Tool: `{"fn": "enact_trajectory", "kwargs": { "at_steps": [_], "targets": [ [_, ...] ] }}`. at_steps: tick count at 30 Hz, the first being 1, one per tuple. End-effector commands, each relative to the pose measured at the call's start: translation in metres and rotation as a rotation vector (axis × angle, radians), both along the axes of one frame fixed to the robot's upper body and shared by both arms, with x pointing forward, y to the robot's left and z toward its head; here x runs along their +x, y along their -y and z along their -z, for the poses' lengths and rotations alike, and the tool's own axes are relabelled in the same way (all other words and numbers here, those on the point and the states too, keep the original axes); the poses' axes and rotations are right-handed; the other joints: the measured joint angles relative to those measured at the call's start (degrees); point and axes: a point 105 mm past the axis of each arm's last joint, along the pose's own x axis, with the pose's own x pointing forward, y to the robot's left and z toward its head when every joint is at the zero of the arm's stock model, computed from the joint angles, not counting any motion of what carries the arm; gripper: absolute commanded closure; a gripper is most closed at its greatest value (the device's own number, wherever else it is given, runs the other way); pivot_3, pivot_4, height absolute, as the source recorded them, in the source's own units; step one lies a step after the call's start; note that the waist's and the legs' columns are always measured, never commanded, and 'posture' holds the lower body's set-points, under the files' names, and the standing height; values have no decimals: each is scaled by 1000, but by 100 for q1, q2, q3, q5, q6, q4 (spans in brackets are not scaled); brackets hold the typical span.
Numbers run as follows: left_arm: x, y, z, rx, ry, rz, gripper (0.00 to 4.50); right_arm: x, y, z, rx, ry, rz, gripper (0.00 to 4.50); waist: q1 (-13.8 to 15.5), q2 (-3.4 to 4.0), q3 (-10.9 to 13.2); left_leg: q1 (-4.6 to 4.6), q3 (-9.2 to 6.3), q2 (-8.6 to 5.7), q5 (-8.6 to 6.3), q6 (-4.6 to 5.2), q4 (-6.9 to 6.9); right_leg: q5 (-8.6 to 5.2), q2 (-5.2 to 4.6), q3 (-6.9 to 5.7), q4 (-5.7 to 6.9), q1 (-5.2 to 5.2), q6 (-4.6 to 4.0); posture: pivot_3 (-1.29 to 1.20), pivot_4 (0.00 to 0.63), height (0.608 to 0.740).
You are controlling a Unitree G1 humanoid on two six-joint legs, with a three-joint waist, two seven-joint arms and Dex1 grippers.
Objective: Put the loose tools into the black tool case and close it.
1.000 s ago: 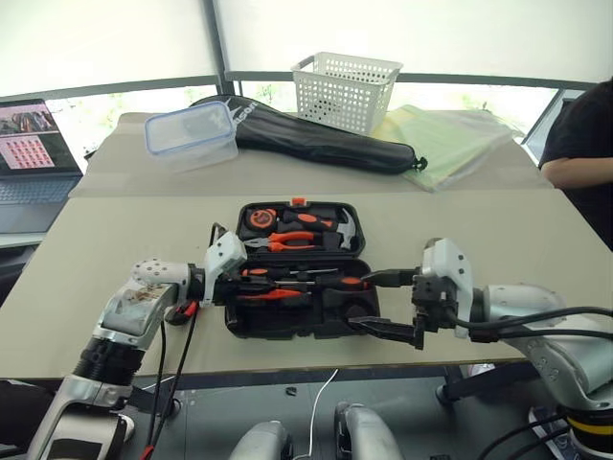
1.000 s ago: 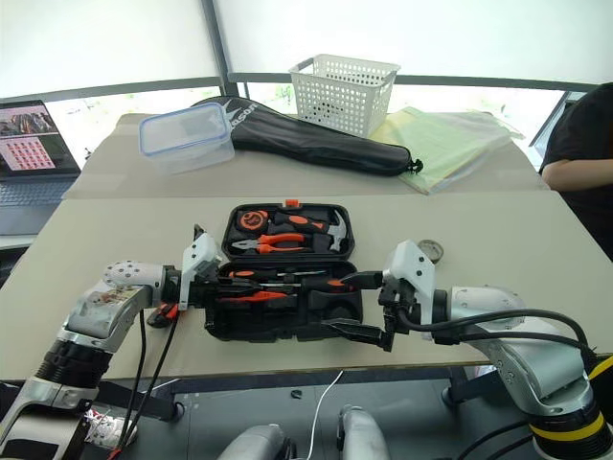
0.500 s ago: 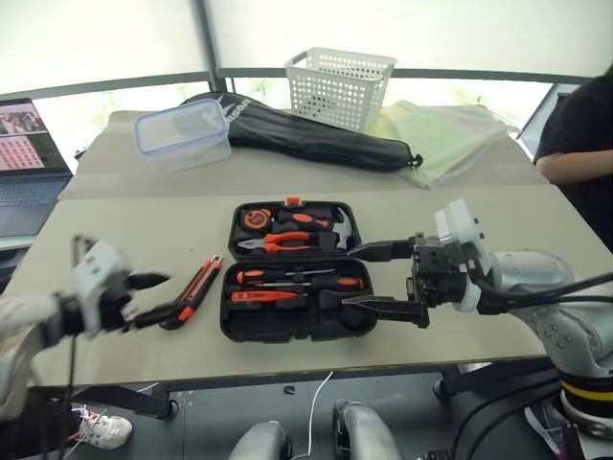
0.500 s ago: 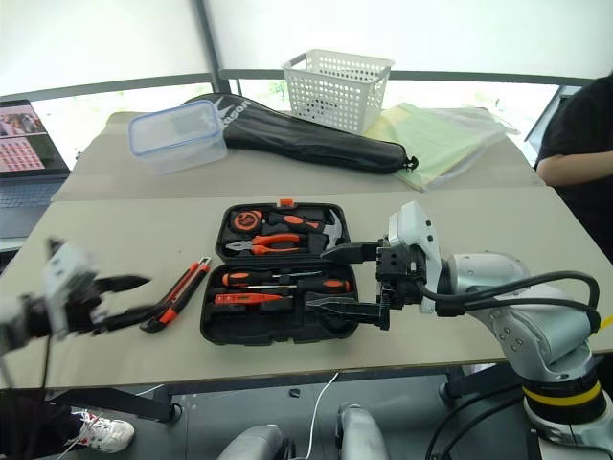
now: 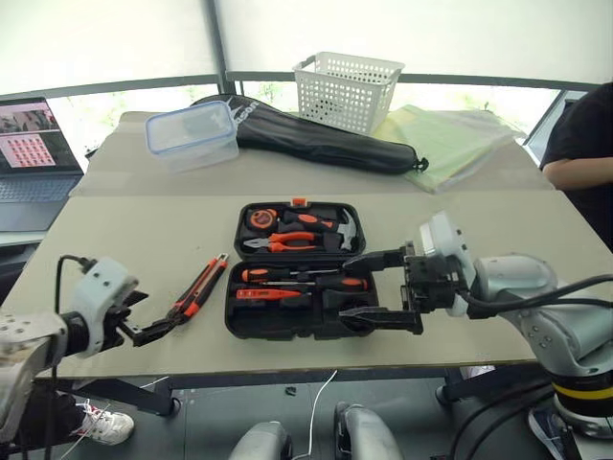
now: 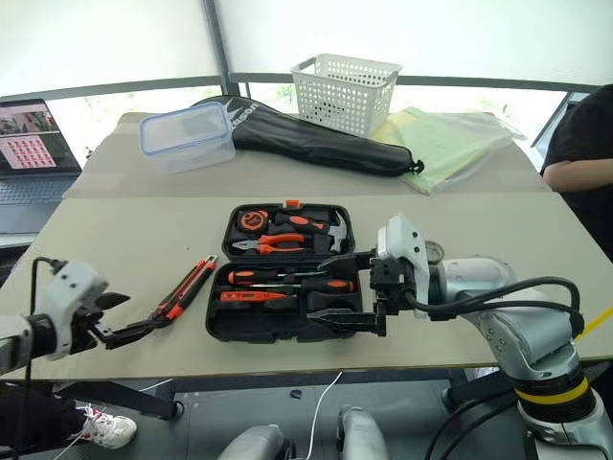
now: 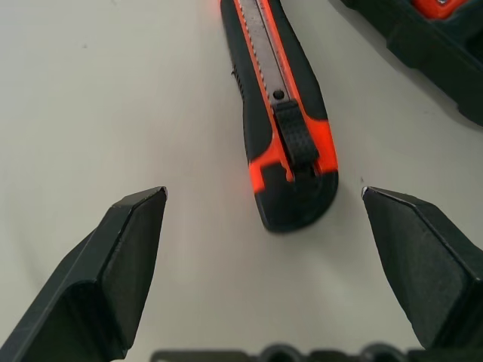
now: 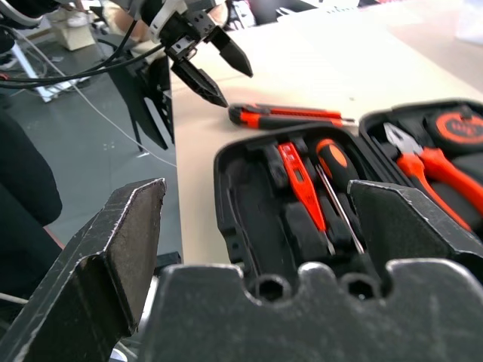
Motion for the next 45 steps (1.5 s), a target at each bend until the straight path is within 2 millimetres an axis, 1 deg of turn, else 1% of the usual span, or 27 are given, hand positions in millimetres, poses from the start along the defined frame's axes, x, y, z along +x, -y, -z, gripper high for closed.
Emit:
{"fn": "enact_trajectory", "kwargs": {
  "at_steps": [1,5,7,8,11,13,14,15,17,19,20,21,23,25,28,30,32,35,38,41,43,45],
  "targets": [
    [11,-1,10,30,-11,-18,42,-7,-4,-10,15,56,-22,0,-39,0,0,-3,4,0,1,1,0,0,0,1,0,-5,0,0,150,740],
    [23,3,20,18,-38,-18,42,-8,-5,-10,18,65,-10,0,-30,1,0,-7,4,-2,-2,-6,2,1,-3,-3,-4,-7,-1,0,150,740],
    [27,6,24,19,-41,-2,572,-8,-6,-10,17,71,-3,0,-5,3,-1,-1,3,-1,-3,-11,1,1,-5,-2,-3,1,-1,0,150,740],
    [28,7,25,24,-41,7,769,-9,-7,-9,17,72,0,0,16,5,-2,4,1,-1,-4,-13,1,1,-6,0,-3,7,-1,0,150,740],
    [30,7,24,21,-40,12,1867,-9,-7,-9,17,74,6,0,26,6,-3,15,-4,-1,-5,-15,1,1,-8,6,-2,20,-1,0,150,740],
    [30,3,20,5,-32,7,2598,-9,-5,-8,16,74,21,0,21,7,-3,17,-5,-1,-4,-14,1,1,-8,8,3,21,0,0,150,740],
    [32,1,14,-8,-12,5,2747,-8,-3,-8,16,74,30,0,20,7,-3,19,-6,-1,-4,-14,1,1,-8,8,8,20,0,0,150,740],
    [35,1,4,-18,30,26,2748,-7,-2,-8,17,72,38,0,17,7,-3,21,-4,-1,-2,-13,1,0,-8,8,17,19,-1,0,150,740],
    [41,14,-26,-49,136,130,2748,-7,0,-8,27,52,50,0,13,5,-2,22,-4,0,-1,-13,1,-1,-7,7,23,15,-2,0,150,740],
    [41,30,-53,-83,214,253,2748,-8,1,-7,29,39,54,0,23,-4,3,9,-5,0,1,-11,2,-2,-6,6,24,5,-3,0,150,740],
    [38,41,-66,-103,241,341,2748,-9,2,-5,26,35,55,0,31,-5,3,-2,-8,0,2,-9,7,-2,-8,5,24,-1,-4,0,150,740],
    [34,51,-75,-115,253,419,2748,-10,2,-4,22,31,57,0,46,-7,4,-18,-9,-1,5,-5,13,-1,-8,2,24,-14,-4,0,150,740],
    [23,67,-84,-123,214,564,2748,-10,4,-2,15,23,65,0,52,-6,4,-37,-7,-8,18,17,25,0,-9,-9,27,-29,-4,0,150,740],
    [13,81,-82,-112,151,692,2748,-10,6,-2,13,19,72,0,9,-5,3,-35,1,-10,18,17,23,0,-15,-8,27,-28,-3,0,150,740],
    [14,95,-72,-32,112,812,2748,-10,8,-2,3,21,81,0,-45,-2,3,-28,7,-10,18,18,13,0,-12,-8,25,-28,-3,0,150,740],
    [10,105,-67,-25,77,892,2748,-10,9,-3,8,21,93,0,-59,-3,3,-29,7,-7,18,17,11,-3,-9,-9,7,-30,-8,0,150,740],
    [6,114,-55,10,35,995,2748,-10,10,-4,14,19,103,0,-66,-3,3,-33,6,0,21,12,11,-1,-7,-4,2,-29,-13,0,150,740],
    [9,126,-41,35,-4,1082,2748,-12,10,-2,4,22,107,0,-44,-3,3,-31,3,1,24,9,12,2,-11,8,2,-24,-17,0,150,740],
    [14,133,-32,45,-15,1140,2748,-14,11,-1,0,24,116,0,-7,-4,4,-33,-1,1,24,13,14,3,-10,9,-2,-18,-17,0,150,740],
    [21,130,-19,124,-52,1197,2748,-16,14,3,-19,27,132,0,9,-4,4,-35,-2,2,22,19,15,4,-8,7,-2,-20,-16,0,150,740],
    [28,128,-16,153,-48,1195,2748,-17,14,3,-21,27,135,0,12,-4,3,-38,-1,2,23,21,16,4,-9,7,-3,-21,-17,0,150,740],
    [34,131,-19,149,-31,1194,2748,-16,15,2,-20,30,144,0,13,-5,3,-40,-1,2,23,22,19,4,-9,7,-6,-21,-16,0,150,740]
  ]
}}
